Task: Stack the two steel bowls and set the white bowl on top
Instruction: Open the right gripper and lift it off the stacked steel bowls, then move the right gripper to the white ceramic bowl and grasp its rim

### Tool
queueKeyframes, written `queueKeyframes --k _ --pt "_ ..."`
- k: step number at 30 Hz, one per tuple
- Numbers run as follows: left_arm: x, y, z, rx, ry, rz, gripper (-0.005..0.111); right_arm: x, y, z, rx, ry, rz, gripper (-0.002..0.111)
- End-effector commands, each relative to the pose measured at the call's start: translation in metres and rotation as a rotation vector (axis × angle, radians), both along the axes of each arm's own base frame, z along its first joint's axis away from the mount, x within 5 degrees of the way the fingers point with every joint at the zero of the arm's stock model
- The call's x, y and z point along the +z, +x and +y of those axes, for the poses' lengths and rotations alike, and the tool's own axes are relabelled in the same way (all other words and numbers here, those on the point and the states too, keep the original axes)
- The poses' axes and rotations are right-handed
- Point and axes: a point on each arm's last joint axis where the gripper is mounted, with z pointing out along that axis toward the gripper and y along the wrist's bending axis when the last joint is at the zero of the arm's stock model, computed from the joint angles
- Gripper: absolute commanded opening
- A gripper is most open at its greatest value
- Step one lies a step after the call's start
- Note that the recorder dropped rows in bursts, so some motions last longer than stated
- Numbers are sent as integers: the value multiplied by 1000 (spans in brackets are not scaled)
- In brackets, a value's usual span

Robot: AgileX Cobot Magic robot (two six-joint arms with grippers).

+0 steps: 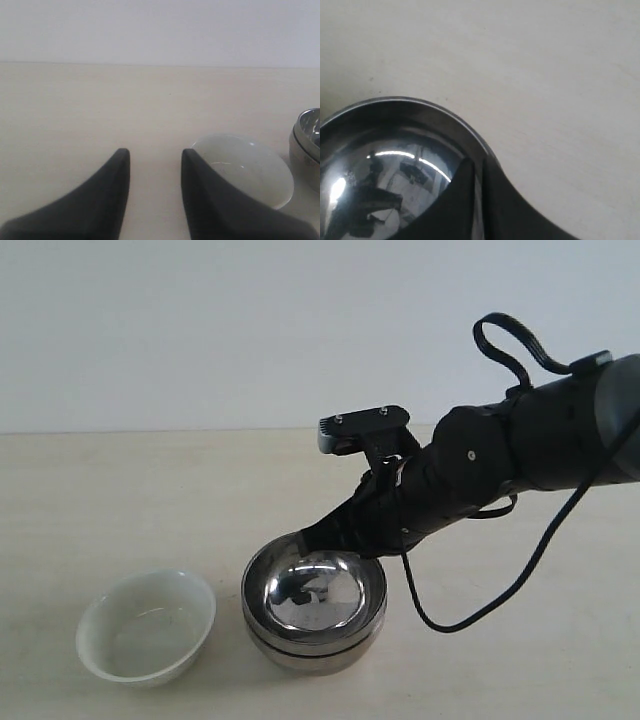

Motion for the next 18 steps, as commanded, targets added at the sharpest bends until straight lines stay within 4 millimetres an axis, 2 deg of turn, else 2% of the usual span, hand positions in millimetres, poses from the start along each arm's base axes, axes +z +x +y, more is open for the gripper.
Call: queueKeyframes --k 1,12,14,18 --pt "-1 0 0 2 2 1 32 3 0 -1 7 0 -18 0" --pt "-1 0 0 2 2 1 32 7 -2 -1 4 8 -15 0" --pt "-1 0 0 2 2 1 32 15 -3 -2 4 21 -32 0" --pt "-1 0 0 2 2 1 32 51 -13 -9 6 70 -90 0"
